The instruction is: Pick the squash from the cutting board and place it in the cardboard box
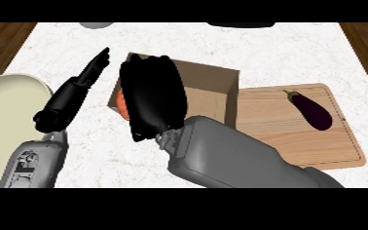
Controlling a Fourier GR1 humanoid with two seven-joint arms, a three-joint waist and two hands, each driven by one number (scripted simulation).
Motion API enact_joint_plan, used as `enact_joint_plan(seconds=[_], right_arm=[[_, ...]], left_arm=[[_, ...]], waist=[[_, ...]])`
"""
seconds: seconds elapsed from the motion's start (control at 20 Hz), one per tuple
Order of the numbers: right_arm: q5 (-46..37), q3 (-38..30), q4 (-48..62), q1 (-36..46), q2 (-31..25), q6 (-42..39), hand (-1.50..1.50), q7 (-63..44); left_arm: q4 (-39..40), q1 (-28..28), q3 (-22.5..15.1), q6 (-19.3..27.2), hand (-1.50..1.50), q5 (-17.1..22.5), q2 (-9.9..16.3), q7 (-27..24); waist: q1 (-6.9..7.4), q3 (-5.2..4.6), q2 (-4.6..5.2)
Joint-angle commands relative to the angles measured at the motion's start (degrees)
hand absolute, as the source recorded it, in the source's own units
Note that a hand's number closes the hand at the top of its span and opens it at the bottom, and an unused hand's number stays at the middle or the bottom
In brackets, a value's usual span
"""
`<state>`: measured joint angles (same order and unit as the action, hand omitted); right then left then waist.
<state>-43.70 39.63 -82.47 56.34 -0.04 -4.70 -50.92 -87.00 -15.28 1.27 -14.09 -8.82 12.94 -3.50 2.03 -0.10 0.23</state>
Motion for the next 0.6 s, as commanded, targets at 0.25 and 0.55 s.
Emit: enact_joint_plan(seconds=[0.25,0.55], right_arm=[[11.29,-7.99,15.1,3.61,-2.02,-13.56,1.5,10.57],[14.19,-10.23,20.81,1.8,-2.78,-20.48,-1.5,16.86]], left_arm=[[-0.94,1.56,0.37,-0.12,0.0,-0.24,0.03,0.04],[-4.36,4.54,0.68,-0.85,0.0,0.16,0.51,0.2]], waist=[[-1.23,0.08,-0.04],[-1.22,0.1,-0.17]])
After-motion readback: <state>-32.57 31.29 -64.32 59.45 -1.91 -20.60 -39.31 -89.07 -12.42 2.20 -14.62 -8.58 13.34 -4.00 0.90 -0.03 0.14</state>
